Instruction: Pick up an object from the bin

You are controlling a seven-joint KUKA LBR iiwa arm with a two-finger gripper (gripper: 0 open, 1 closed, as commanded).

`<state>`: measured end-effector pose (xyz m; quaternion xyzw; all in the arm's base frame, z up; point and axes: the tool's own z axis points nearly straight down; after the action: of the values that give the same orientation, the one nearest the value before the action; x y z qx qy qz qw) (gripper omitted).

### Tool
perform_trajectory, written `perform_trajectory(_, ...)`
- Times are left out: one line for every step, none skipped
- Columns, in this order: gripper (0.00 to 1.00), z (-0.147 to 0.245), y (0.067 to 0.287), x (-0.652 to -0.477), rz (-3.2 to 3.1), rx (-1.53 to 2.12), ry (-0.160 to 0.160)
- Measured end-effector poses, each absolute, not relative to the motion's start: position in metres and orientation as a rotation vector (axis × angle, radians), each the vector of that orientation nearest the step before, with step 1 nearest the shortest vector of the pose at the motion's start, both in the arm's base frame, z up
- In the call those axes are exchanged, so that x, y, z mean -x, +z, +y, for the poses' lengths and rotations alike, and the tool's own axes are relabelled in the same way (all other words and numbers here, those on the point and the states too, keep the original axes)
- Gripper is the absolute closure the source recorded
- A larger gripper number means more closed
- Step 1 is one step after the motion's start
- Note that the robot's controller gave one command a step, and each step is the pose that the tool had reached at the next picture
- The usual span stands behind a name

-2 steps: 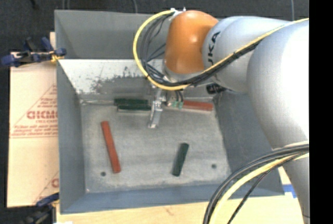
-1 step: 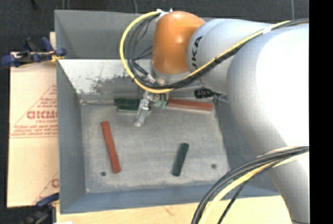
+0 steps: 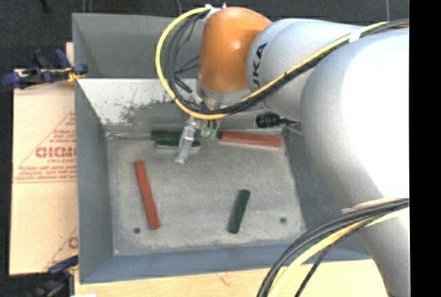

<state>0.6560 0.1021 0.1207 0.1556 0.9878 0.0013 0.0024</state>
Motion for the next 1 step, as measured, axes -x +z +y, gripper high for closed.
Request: perform_trajectory(0.0,0.096,0.0702,-0.6526,3.041,-0.817,0.0)
